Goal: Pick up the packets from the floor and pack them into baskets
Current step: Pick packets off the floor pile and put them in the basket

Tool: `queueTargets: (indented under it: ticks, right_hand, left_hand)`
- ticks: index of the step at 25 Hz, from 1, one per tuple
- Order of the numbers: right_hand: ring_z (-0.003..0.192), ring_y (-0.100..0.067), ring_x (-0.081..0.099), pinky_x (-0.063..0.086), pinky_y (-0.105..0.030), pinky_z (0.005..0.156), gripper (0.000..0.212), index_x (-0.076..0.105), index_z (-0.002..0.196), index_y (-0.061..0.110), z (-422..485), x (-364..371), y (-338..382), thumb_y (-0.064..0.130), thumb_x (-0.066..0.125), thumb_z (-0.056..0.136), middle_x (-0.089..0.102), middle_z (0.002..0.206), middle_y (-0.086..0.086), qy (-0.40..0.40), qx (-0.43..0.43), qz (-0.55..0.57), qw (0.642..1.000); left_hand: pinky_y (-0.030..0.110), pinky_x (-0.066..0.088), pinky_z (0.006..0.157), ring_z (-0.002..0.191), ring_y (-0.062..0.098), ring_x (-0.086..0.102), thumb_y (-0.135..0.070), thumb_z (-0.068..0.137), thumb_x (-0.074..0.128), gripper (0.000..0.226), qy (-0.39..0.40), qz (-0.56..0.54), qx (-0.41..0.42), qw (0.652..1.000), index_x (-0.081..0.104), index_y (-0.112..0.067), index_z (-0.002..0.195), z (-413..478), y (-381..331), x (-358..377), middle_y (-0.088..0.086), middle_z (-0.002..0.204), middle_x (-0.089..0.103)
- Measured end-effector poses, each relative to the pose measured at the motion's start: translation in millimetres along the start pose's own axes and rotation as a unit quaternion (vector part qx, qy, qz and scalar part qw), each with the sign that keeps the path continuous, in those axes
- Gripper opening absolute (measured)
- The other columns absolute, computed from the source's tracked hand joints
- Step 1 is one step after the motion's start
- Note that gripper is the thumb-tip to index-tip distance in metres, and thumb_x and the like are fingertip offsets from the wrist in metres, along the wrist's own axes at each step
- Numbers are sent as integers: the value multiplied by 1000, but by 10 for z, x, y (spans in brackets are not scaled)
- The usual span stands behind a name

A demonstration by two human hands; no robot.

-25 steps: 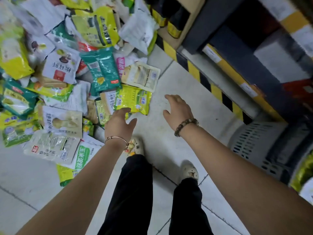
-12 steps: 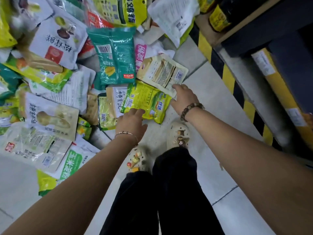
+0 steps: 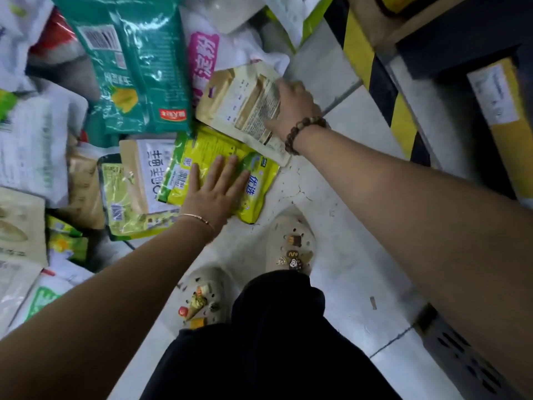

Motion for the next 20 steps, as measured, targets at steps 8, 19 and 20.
queueTargets:
  ticks: [8,19,20]
  right_hand:
    - [136,-25,31,26,-42,109,99,26,143,18,237,-49,-46,49,79,66,34,147,-7,-12,46,27,998]
    - [111,-23,57,50,-38,91,46,57,118,13,-162,-583,-62,28,75,78,61,120,-5,-11,71,205,976]
    - [109,-23,58,50,-38,90,44,59,116,13,-258,-676,-94,28,75,78,62,119,-4,-24,76,223,972]
  left_hand:
    - [64,34,97,127,37,46,-23,65,80,86,-212,31,-1,977,41,-18,141,107,0,9,14,141,46]
    - [47,46,90,115,40,56,-1,80,66,53,-117,-146,48,981,55,-14,130,-42,172,-695,15,131,56]
    - [43,47,87,114,38,57,-3,85,60,50,-104,-161,34,981,52,-17,133,-105,197,-792,14,130,57]
Point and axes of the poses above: each hand's wrist, its own z-axis towards the middle knuckle, its own x-axis out of the palm, y = z × x, the point moved 6 cm from there along z, towards the middle knuckle
